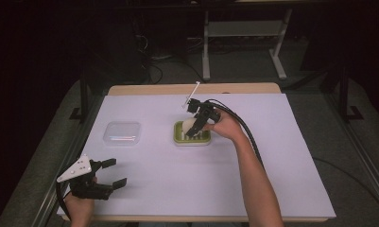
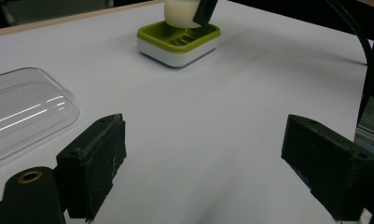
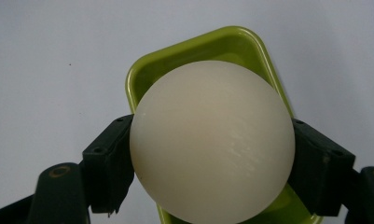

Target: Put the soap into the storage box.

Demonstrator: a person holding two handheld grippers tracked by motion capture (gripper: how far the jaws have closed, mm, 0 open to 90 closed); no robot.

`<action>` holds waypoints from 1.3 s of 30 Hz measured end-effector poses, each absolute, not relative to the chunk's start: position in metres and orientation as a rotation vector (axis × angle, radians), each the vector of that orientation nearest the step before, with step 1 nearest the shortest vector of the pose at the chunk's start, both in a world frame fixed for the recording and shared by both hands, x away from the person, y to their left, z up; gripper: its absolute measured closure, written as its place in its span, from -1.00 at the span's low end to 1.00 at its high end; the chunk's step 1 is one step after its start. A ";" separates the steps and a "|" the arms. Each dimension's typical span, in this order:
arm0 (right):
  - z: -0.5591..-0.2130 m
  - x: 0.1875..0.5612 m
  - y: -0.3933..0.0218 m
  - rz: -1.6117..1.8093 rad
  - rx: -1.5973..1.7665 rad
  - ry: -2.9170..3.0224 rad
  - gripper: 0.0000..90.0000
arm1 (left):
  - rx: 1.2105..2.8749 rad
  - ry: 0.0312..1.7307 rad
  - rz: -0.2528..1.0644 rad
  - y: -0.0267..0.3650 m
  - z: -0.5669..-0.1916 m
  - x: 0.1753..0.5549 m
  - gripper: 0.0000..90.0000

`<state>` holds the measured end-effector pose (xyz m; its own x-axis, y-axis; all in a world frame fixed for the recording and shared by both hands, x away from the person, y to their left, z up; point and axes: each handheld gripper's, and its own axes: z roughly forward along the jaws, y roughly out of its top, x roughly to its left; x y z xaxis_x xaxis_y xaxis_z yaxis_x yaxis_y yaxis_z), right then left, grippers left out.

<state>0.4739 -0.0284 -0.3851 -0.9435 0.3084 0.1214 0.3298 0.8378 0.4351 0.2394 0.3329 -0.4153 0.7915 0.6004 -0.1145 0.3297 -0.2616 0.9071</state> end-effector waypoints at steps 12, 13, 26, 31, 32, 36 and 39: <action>-0.391 0.474 -0.026 -0.694 -0.522 -2.968 -0.49 | 1.870 0.707 0.304 0.333 -0.415 0.239 -0.71; -0.392 0.474 -0.026 -0.694 -0.526 -2.969 -0.49 | 1.870 0.707 0.303 0.333 -0.415 0.239 -0.71; -0.397 0.475 -0.024 -0.661 -0.532 -2.977 -0.49 | 1.866 0.708 0.301 0.333 -0.415 0.239 -0.71; -0.397 0.476 -0.025 -0.654 -0.531 -2.978 -0.49 | 1.866 0.708 0.300 0.333 -0.416 0.240 -0.71; -0.398 0.476 -0.025 -0.653 -0.532 -2.977 -0.49 | 1.866 0.707 0.301 0.333 -0.416 0.240 -0.71; -0.398 0.476 -0.025 -0.643 -0.541 -2.978 -0.49 | 1.864 0.708 0.300 0.333 -0.416 0.240 -0.71; -0.398 0.476 -0.025 -0.641 -0.538 -2.981 -0.49 | 1.865 0.708 0.299 0.333 -0.416 0.240 -0.71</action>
<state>0.4760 -0.0248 -0.3982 -0.9386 0.3251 0.1157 0.3439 0.8540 0.3903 0.2396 0.3327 -0.4157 0.7922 0.5983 -0.1203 0.3308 -0.2553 0.9085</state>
